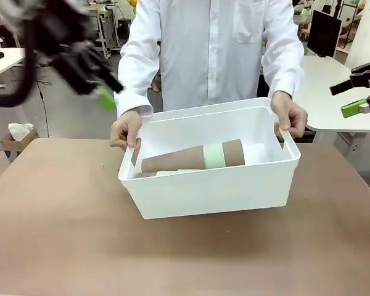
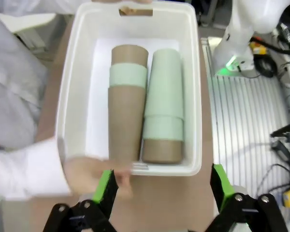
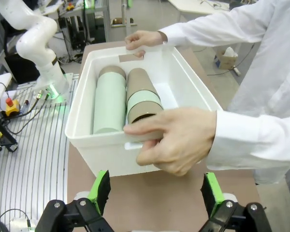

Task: Stack the cups and store them in the basket.
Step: Place the stack of Reusable plastic cups into the Pantry Basket.

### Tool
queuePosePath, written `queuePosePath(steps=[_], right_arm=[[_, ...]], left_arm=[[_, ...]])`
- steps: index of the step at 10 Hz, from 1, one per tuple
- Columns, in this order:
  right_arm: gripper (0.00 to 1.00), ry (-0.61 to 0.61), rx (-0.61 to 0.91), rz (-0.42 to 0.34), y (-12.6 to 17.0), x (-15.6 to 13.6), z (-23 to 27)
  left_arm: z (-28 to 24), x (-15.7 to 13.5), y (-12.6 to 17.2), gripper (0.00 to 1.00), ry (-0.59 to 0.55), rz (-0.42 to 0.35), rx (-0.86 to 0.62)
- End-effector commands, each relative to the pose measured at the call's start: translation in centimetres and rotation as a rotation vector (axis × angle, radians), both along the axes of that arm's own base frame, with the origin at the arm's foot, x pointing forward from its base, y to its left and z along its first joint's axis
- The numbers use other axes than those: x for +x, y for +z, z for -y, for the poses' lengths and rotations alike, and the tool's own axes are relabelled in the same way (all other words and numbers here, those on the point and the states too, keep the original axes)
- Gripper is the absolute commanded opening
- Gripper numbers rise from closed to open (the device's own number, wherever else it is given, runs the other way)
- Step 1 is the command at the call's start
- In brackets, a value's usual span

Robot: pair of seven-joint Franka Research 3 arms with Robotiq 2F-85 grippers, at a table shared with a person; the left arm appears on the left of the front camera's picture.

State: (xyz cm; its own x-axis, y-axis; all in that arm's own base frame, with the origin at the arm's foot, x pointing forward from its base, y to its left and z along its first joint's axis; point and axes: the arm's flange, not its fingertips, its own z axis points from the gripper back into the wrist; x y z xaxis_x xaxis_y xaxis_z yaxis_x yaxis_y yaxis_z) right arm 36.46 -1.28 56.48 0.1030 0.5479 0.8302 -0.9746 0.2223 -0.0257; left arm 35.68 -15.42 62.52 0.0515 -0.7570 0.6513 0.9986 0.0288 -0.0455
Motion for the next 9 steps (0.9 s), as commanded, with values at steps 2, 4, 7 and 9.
queuePosePath(steps=[2, 4, 7, 9], right_arm=[[1.00, -0.001, 0.026, 0.005, 0.0, -0.1, -0.2], [1.00, -0.001, 0.026, 0.005, 0.0, -0.1, -0.2], [1.00, -0.001, 0.026, 0.005, 0.0, -0.1, -0.2], [1.00, -0.001, 0.026, 0.005, 0.0, -0.1, -0.2]], left_arm=[[-9.8, -5.7, -0.8, 1.00, 0.025, 0.072, -0.115], [-15.9, -7.4, -1.8, 1.00, 0.073, 0.111, -0.171], [-18.5, -8.8, -2.7, 1.00, 0.078, 0.197, -0.168], [-18.5, -8.4, -1.8, 1.00, 0.095, 0.119, -0.210]])
